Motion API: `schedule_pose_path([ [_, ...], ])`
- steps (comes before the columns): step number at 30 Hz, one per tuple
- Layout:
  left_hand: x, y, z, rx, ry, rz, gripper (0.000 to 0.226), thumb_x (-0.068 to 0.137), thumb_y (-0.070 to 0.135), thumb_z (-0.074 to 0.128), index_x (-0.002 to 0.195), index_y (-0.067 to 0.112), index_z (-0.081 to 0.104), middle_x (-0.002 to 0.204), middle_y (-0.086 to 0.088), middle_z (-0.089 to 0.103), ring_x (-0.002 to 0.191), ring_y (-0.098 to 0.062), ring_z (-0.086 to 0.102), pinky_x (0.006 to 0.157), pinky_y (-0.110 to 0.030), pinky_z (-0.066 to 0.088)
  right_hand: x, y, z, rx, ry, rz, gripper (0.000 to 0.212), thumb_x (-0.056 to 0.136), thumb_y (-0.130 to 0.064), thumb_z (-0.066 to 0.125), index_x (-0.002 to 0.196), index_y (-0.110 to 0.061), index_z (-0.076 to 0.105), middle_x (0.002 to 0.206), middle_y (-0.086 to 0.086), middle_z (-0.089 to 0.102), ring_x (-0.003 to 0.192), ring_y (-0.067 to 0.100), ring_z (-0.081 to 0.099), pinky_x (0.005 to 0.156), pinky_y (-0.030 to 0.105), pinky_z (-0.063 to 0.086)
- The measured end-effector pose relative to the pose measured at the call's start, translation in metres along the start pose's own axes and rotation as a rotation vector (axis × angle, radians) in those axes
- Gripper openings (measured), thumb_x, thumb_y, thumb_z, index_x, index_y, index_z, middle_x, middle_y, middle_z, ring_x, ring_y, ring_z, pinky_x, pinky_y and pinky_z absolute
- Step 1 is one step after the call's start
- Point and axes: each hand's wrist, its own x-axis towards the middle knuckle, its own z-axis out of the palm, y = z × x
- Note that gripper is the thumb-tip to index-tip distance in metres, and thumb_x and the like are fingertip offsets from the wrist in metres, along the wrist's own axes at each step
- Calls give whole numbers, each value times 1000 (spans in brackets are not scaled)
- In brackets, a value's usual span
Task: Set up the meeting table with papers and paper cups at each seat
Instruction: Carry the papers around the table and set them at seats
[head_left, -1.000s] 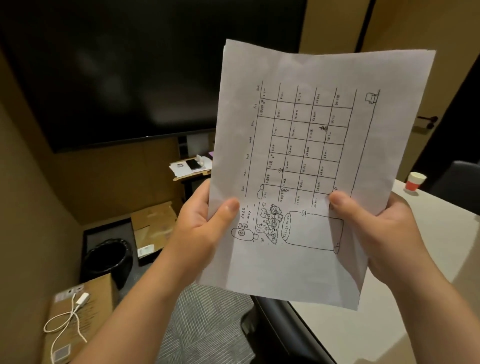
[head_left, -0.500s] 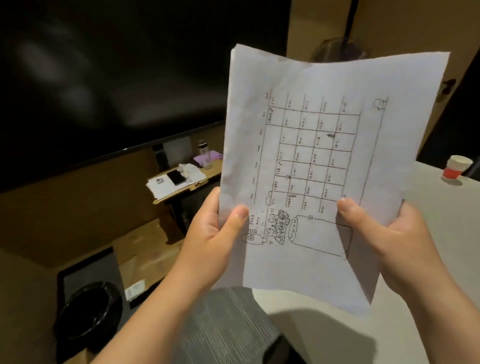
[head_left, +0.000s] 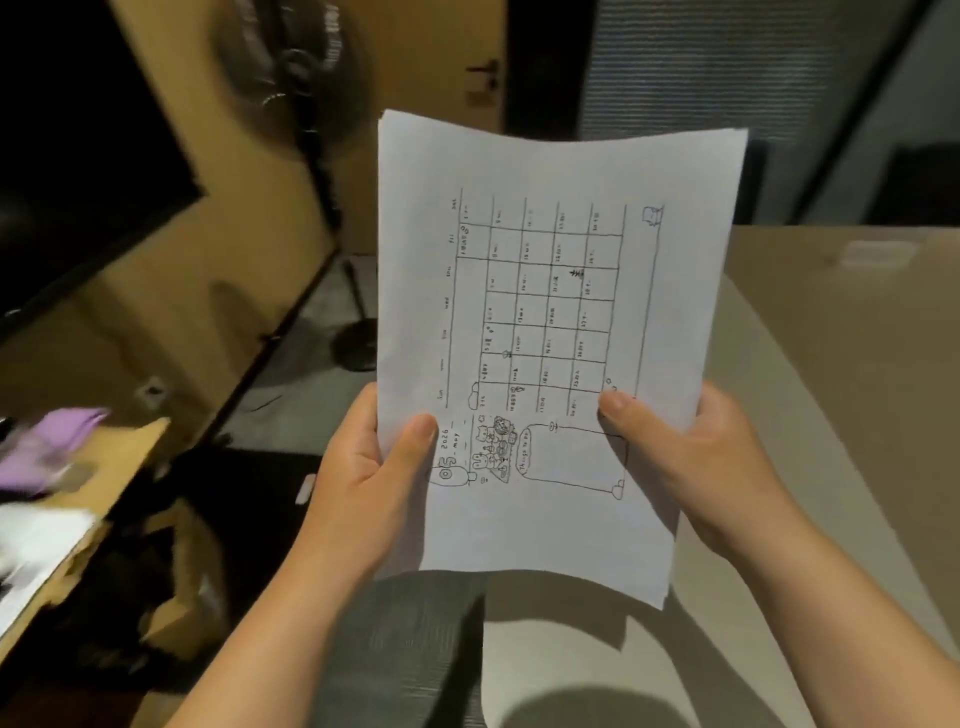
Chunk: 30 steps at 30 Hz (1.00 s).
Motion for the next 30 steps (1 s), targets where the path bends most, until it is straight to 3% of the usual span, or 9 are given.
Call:
schedule_pose_path([
  [2, 26, -8, -13, -88, -178, -36, 32, 90, 31, 58, 121, 30, 59, 121, 1, 71, 111, -22, 68, 93, -55, 53, -7, -4, 12, 47, 155, 60, 10, 91, -11, 62, 89, -19, 68, 73, -13, 75, 65, 3, 69, 58, 15, 53],
  [4, 42, -12, -19, -108, -245, -57, 30, 88, 32, 59, 118, 34, 61, 121, 0, 71, 112, -24, 67, 95, -60, 50, -16, -9, 23, 98, 222, 101, 13, 92, -11, 61, 97, -20, 69, 86, -10, 78, 75, 7, 73, 64, 19, 58],
  [8, 80, -21, -21, -169, -459, -125, 25, 93, 24, 56, 114, 36, 63, 120, 0, 71, 113, -25, 67, 97, -57, 49, -31, -11, 44, 147, 423, 138, 17, 92, -10, 61, 105, -19, 68, 93, -7, 78, 81, 9, 74, 68, 18, 57],
  [12, 110, -38, 5, -177, -640, -189, 28, 99, 7, 48, 113, 28, 62, 113, 3, 74, 108, -20, 69, 91, -42, 54, -37, 14, 52, 127, 670, 162, 19, 91, -7, 61, 100, -22, 68, 92, -7, 78, 83, 13, 73, 72, 24, 60],
  [16, 135, -70, 45, -231, -826, -343, 29, 100, 1, 44, 113, 19, 62, 117, -9, 72, 114, -33, 65, 98, -51, 49, -33, 56, 55, 72, 915, 208, 23, 89, -9, 60, 100, -27, 69, 92, -5, 77, 78, 15, 69, 75, 37, 57],
  [20, 168, -102, 75, 32, -1013, -273, 24, 98, 15, 51, 116, 29, 61, 117, 3, 72, 112, -20, 67, 99, -47, 51, -25, 93, 61, 48, 1045, 322, 29, 89, -14, 60, 113, -28, 66, 102, -11, 75, 89, 6, 70, 80, 28, 55],
  [23, 184, -107, 94, 302, -1176, -205, 23, 97, 23, 50, 116, 33, 58, 108, 9, 70, 100, -15, 67, 78, -37, 56, -26, 103, 69, 75, 1067, 400, 35, 90, -11, 57, 113, -37, 63, 108, -20, 72, 99, -4, 66, 79, 14, 52],
  [26, 181, -112, 119, 487, -1267, -218, 17, 93, 27, 52, 109, 26, 59, 96, -1, 67, 86, -23, 66, 62, -38, 56, -37, 121, 75, 77, 1117, 504, 40, 91, -13, 56, 119, -42, 57, 115, -21, 67, 107, -3, 61, 87, 19, 49],
  [30, 165, -141, 143, 590, -1395, -222, 13, 94, 31, 52, 103, 23, 57, 100, -7, 67, 91, -27, 67, 81, -46, 59, -51, 149, 85, -4, 1170, 705, 38, 93, -19, 55, 125, -38, 51, 115, -22, 59, 107, 4, 57, 94, 27, 46],
])
